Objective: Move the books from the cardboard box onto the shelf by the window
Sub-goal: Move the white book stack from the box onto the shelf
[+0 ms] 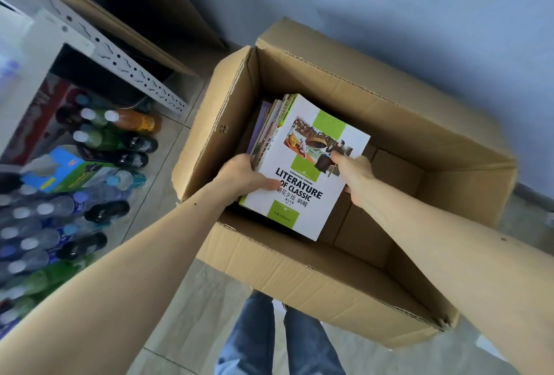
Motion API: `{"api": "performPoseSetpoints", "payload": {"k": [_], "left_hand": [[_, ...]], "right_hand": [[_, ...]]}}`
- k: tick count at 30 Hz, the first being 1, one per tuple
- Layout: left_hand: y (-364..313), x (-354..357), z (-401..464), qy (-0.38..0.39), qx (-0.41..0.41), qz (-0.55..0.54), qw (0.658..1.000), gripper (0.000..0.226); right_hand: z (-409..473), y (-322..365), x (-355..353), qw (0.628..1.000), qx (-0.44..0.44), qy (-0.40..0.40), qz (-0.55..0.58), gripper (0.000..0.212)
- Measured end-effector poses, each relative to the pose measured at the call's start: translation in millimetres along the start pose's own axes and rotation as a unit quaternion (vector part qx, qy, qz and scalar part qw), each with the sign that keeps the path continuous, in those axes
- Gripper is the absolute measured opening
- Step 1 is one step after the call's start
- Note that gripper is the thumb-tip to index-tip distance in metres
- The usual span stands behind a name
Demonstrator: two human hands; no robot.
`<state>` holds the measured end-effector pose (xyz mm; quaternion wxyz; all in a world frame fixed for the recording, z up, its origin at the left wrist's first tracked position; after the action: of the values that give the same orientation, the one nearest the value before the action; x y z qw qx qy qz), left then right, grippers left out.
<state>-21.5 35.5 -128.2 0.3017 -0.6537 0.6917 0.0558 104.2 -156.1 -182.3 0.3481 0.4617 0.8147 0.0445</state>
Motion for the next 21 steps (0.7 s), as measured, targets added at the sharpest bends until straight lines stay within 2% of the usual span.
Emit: {"api": "performPoseSetpoints", "payload": {"k": [5,9,11,14,15,18,19,21], "left_hand": [[-5,-9,-26,0.068,-0.029,-0.116,0.990,0.050],[-6,-29,-60,0.082,-0.035,-0.169,0.982,0.044],[-9,-44,-78,0.079,-0.025,-0.181,0.980,0.050],[-18,-76,-117,0.080,-0.008,-0.210,0.974,0.057],[-22,-87,-130,0.080,-0.001,-0.223,0.972,0.056],[-32,-128,-178,0.075,0.040,-0.283,0.955,0.044],[-35,-143,-195,0.069,0.054,-0.304,0.949,0.044],[-40,-175,-224,0.058,0.081,-0.335,0.937,0.068]], "right_hand": [[-17,9,-12,1.000,0.013,0.011,0.009,0.068],[-46,27,-34,0.999,-0.001,0.037,0.014,0.071],[-51,36,-46,0.997,-0.008,0.071,0.024,0.085],[-58,54,-62,0.991,-0.023,0.129,0.027,0.122],[-75,68,-69,0.988,-0.037,0.149,0.032,0.117],[-167,129,-101,0.975,-0.107,0.196,0.019,0.047],[-191,146,-110,0.968,-0.132,0.212,0.016,0.033],[-232,180,-123,0.949,-0.182,0.256,0.013,0.023]]}}
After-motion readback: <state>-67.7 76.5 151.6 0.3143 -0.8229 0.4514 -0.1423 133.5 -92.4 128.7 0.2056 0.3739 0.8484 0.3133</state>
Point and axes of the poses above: each hand's wrist, its own z-axis towards the middle knuckle, its own x-axis out of the palm, y = z × x, the point moved 2 cm from there along z, towards the middle knuckle, and after that the axes turned 11 degrees about -y, right-handed, at the moved point
